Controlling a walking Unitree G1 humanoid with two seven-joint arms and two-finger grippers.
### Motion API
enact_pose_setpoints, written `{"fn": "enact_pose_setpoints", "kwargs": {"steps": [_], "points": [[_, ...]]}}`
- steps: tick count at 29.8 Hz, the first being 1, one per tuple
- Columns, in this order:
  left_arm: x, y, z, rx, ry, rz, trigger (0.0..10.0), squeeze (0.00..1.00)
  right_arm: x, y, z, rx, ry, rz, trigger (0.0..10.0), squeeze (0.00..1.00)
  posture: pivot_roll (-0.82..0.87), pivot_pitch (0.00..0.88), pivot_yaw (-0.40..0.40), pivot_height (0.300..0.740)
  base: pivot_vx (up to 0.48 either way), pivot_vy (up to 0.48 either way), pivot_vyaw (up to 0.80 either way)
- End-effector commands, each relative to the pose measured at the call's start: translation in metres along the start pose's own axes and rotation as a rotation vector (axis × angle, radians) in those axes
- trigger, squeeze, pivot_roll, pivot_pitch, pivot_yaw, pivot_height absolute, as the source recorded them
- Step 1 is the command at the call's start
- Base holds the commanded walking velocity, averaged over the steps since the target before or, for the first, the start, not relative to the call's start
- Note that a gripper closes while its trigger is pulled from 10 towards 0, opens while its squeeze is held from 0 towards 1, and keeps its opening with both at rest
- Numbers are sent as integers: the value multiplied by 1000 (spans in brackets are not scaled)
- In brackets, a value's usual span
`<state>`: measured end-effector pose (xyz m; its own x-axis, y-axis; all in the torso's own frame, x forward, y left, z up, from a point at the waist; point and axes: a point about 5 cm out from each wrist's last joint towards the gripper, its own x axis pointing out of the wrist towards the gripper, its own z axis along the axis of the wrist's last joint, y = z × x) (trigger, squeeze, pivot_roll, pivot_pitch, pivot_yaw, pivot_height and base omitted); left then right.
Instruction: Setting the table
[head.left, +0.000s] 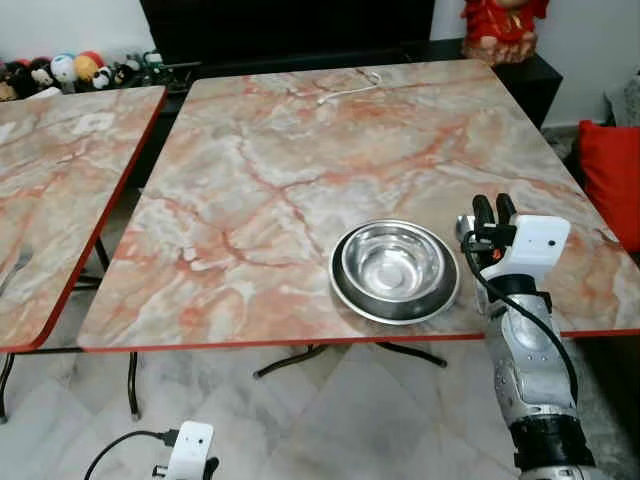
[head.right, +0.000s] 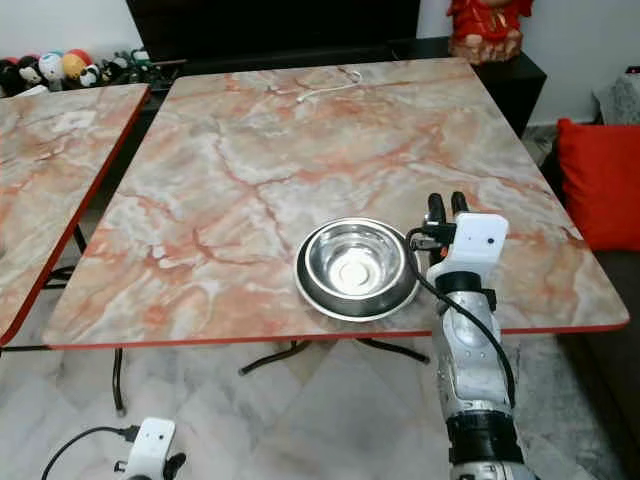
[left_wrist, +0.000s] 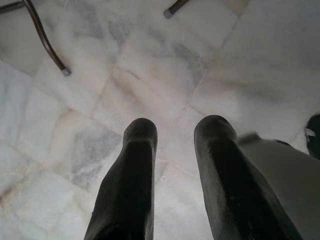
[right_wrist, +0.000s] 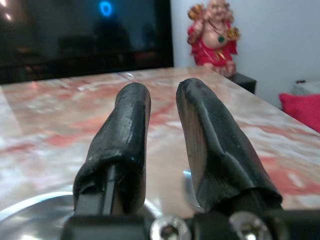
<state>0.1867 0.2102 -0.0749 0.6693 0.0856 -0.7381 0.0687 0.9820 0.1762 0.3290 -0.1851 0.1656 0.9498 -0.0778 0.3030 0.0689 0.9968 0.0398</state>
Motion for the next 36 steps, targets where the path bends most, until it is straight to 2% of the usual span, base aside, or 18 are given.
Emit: {"fn": "enact_pose_setpoints", "kwargs": {"steps": [1,9,13,36], "points": [[-3,6,-11,2,49,24,10000,0,0,9,4,31,-10,13,10000,0,-120,32,70,740,0,480,0],[-3,3,-15,-1,81,30,10000,0,-1,16,5,28,-9,34,10000,0,-118,42,68,740,0,480,0],[-1,4,-7,-10,40,28,10000,0,0,19,6,42,-14,38,10000,0,-119,45,65,740,0,480,0],[-1,2,-5,-39,28,41,10000,0,0,29,6,52,-7,86,10000,0,-112,67,55,740,0,480,0]]}}
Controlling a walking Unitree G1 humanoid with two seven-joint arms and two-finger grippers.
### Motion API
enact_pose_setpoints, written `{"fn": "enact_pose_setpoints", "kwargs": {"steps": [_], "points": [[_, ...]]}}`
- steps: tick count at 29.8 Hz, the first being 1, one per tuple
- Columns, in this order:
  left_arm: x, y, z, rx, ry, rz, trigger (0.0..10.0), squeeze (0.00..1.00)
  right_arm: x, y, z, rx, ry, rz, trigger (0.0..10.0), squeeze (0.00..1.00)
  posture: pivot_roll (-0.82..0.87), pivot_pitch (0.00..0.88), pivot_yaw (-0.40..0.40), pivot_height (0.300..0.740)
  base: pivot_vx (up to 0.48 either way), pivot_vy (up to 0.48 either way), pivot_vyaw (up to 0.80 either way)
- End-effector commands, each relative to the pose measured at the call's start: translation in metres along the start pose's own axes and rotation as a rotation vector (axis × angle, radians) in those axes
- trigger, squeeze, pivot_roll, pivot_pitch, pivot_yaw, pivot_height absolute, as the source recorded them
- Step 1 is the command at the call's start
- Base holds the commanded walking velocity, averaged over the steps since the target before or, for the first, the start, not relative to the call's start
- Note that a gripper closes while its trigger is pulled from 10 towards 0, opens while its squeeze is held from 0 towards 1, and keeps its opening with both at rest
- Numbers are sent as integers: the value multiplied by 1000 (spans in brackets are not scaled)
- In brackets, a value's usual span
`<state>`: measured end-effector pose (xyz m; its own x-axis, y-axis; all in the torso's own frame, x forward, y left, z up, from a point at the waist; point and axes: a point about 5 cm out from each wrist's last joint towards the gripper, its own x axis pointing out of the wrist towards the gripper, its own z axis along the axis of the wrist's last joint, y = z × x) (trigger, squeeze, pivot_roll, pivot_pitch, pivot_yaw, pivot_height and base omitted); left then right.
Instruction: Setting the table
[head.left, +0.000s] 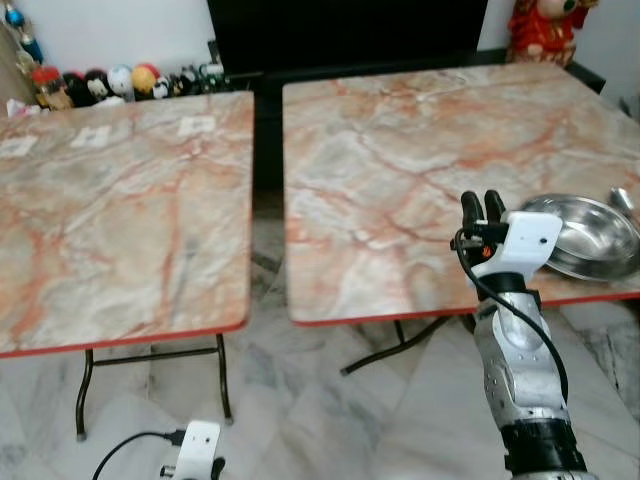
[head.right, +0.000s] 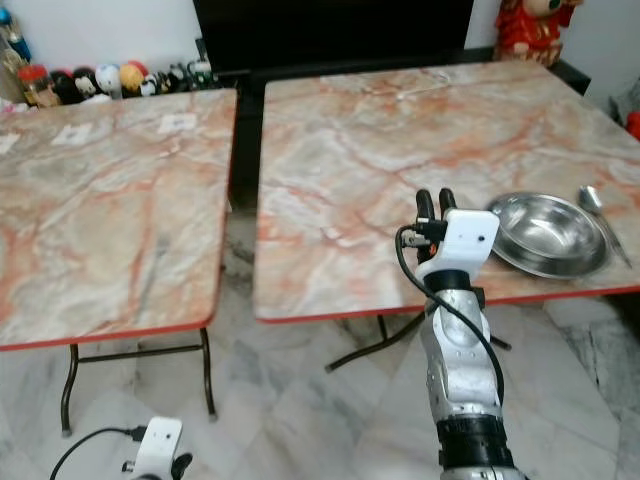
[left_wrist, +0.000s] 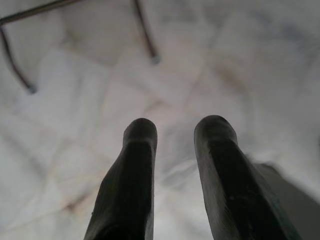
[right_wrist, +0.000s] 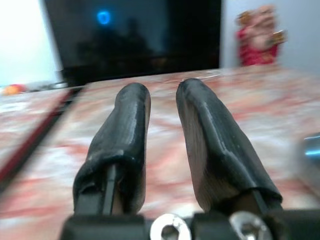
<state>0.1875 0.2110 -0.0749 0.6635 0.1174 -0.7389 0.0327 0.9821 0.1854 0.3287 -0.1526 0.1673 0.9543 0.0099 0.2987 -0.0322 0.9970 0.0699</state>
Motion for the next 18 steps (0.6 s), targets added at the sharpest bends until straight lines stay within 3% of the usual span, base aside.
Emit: {"fn": "enact_pose_setpoints", "kwargs": {"steps": [1,13,18], "points": [[-1,2,-5,-18,18,11,10000,0,2,-3,5,-8,-16,0,10000,0,-112,69,54,740,0,480,0],[-1,2,-5,-19,15,14,10000,0,1,1,0,-3,10,3,10000,0,-108,76,57,740,0,480,0],[-1,3,-4,-20,7,17,10000,0,2,3,-1,6,19,5,10000,0,-103,78,60,740,0,192,0]]}}
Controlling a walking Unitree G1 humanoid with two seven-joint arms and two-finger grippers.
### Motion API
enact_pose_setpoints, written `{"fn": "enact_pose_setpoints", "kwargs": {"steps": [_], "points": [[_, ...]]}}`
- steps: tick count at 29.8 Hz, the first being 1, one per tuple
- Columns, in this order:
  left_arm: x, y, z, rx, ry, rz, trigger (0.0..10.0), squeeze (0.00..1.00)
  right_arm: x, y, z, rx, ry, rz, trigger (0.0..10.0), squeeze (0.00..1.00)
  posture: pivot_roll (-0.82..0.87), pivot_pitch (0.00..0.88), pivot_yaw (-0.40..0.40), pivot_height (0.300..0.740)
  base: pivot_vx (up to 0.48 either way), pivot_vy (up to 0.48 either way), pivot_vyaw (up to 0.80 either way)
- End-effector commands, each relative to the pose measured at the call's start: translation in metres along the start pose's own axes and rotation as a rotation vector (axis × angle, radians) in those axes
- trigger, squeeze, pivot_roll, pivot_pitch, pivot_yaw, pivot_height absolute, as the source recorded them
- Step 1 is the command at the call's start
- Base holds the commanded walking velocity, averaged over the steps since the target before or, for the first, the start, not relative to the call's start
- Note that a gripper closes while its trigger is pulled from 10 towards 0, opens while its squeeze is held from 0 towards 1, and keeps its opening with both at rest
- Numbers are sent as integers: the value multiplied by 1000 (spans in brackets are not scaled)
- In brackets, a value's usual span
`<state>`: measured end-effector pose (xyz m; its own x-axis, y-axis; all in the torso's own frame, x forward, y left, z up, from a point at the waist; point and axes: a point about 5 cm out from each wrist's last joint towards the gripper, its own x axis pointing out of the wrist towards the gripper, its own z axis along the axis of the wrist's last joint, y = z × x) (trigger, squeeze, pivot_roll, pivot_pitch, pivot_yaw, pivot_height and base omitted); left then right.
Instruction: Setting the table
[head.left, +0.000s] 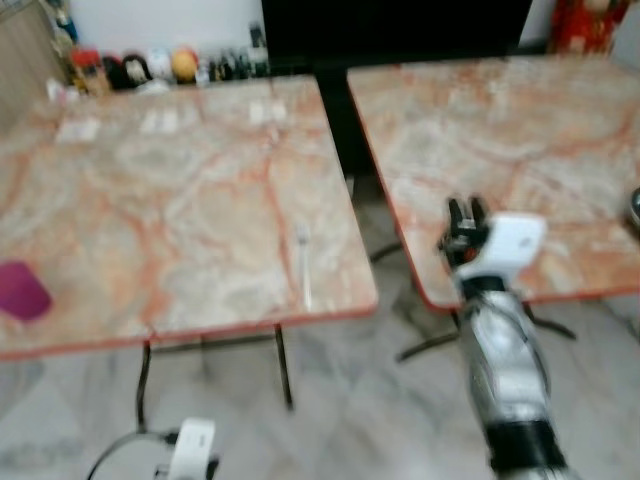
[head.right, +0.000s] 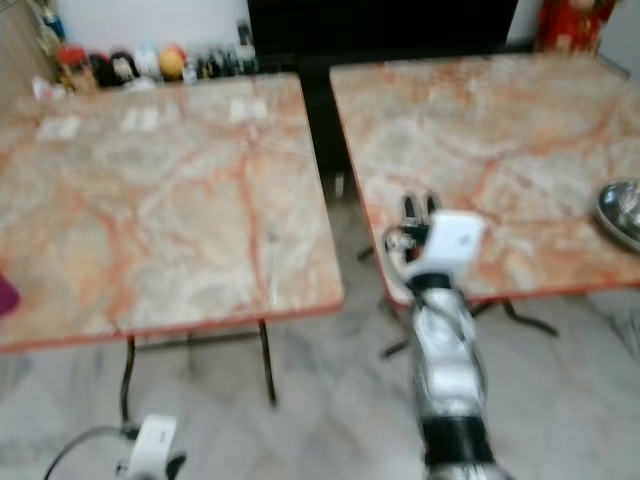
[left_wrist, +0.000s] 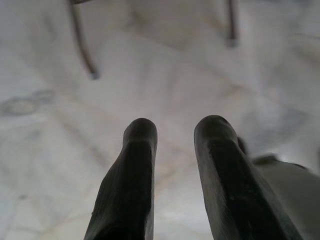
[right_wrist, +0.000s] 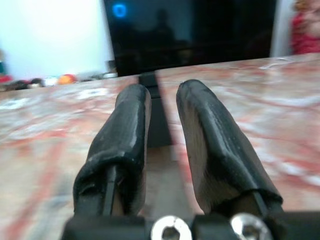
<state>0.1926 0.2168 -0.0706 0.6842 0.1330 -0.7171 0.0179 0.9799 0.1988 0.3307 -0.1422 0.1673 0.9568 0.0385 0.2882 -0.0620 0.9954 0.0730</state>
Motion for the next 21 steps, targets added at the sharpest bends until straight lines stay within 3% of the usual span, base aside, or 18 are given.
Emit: {"fn": "enact_pose_setpoints", "kwargs": {"steps": [1,19,21], "points": [[-3,-2,-11,-19,35,1,10000,0,-1,-8,0,-4,6,-23,10000,0,-103,78,60,740,0,0,0],[-5,6,-17,-15,38,5,10000,0,-1,-2,-2,-31,17,24,10000,0,-99,81,59,740,0,0,0],[-6,7,-18,-15,42,4,10000,0,-1,-3,-2,-30,16,17,10000,0,-101,83,61,740,0,0,800]]}}
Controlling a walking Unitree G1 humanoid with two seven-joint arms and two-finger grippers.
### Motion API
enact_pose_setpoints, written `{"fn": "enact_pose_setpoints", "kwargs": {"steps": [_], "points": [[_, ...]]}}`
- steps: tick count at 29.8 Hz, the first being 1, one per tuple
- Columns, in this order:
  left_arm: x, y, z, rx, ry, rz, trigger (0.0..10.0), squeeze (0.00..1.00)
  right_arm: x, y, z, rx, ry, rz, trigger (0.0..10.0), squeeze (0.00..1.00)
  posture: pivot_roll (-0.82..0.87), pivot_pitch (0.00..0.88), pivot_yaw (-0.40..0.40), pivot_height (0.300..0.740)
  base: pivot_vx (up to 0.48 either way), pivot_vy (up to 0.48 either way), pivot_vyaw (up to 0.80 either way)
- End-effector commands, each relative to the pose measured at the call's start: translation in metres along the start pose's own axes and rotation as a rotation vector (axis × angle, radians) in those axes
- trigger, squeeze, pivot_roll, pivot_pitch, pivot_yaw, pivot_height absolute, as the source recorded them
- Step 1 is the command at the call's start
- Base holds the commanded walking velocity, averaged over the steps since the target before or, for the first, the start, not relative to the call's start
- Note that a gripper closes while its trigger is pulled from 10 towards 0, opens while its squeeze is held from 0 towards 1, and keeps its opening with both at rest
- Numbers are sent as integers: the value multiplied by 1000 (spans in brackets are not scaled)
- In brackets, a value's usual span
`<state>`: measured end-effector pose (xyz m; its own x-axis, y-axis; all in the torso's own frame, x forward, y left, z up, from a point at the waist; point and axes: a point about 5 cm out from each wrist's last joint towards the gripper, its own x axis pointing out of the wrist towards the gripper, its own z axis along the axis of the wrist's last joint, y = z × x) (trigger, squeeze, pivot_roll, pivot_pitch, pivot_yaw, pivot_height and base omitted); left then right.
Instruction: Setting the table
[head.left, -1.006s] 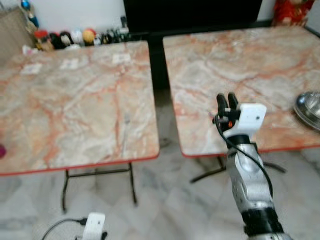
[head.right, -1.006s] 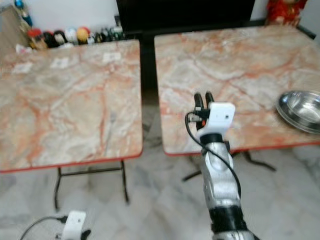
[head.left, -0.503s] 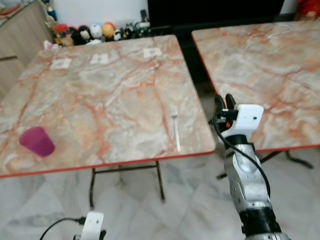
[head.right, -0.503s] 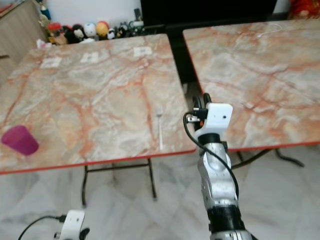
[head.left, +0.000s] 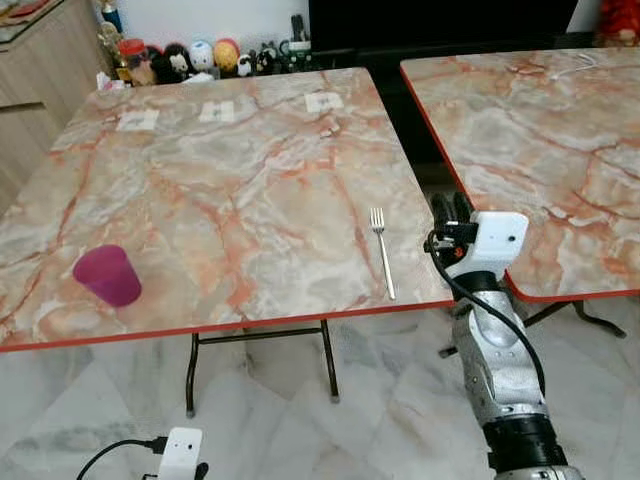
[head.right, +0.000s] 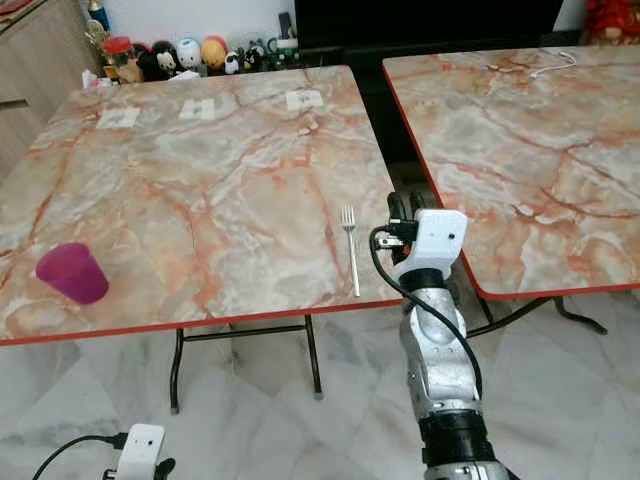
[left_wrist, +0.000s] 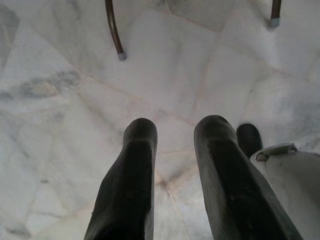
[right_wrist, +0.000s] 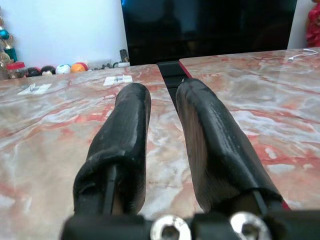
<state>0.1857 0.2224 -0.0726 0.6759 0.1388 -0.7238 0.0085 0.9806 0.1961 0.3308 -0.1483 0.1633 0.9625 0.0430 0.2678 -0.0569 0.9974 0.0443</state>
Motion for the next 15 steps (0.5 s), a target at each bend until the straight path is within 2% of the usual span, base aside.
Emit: {"fn": "enact_pose_setpoints", "kwargs": {"steps": [1,4,15], "points": [[-3,2,-11,-6,32,-1,10000,0,1,3,1,1,-2,9,10000,0,-101,83,61,740,0,0,800],[-3,1,-11,-6,33,-4,10000,0,0,2,0,1,6,6,10000,0,-101,84,62,740,167,0,165],[-3,2,-12,-2,40,-7,10000,0,-3,-3,-12,5,68,-10,10000,0,-101,80,65,740,314,0,0]]}}
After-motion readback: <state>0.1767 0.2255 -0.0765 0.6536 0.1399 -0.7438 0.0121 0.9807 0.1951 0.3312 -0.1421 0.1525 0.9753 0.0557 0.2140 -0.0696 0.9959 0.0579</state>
